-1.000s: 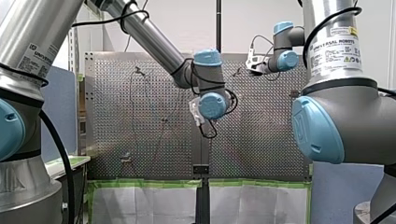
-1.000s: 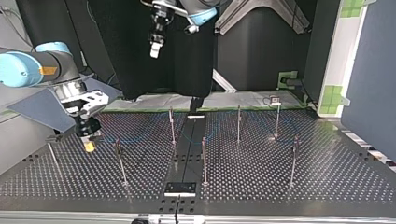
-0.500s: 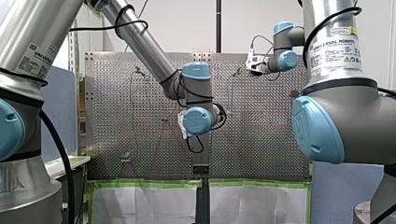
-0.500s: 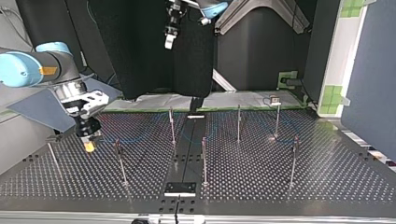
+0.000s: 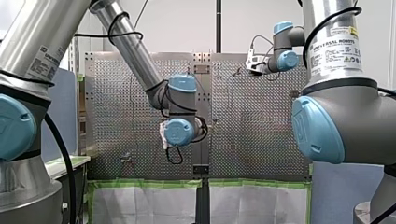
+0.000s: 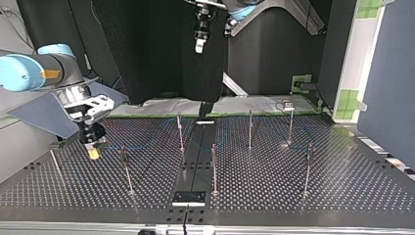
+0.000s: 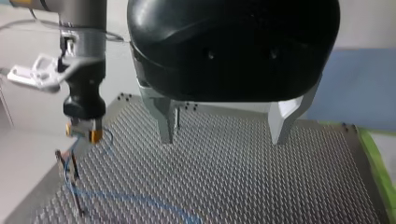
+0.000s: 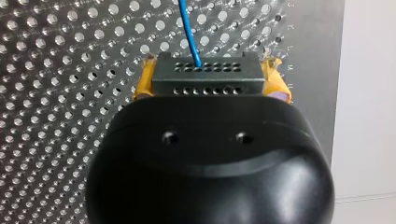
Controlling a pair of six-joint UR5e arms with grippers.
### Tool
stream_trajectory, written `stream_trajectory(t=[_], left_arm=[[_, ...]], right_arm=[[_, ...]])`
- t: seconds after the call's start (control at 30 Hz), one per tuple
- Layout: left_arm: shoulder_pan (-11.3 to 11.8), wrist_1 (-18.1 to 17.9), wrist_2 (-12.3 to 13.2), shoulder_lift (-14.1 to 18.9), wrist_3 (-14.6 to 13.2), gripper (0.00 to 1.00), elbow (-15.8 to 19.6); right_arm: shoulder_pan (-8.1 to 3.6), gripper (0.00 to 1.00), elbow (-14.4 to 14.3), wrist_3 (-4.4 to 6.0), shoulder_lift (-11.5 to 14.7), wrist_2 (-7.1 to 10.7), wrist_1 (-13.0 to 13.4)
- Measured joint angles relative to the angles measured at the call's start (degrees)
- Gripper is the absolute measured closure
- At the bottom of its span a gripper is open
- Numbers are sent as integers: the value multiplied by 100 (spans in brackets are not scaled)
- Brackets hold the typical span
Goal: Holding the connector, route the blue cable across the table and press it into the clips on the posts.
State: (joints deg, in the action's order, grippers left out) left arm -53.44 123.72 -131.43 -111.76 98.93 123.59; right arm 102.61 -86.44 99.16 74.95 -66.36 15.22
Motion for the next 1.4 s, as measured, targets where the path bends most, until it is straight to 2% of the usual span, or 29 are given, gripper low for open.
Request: stream_trajectory(t=[0.33,0.8,1.4], left_arm=[[514,-63,-2,0,0,0,485],[1219,-64,0,2,10,0,540],[1290,-66,-1,2,12,0,541]], right_arm=[[0,100,1,0,-1,0,0],[0,100,0,0,-1,0,-9],[0,100,-1,0,-1,-9,0]])
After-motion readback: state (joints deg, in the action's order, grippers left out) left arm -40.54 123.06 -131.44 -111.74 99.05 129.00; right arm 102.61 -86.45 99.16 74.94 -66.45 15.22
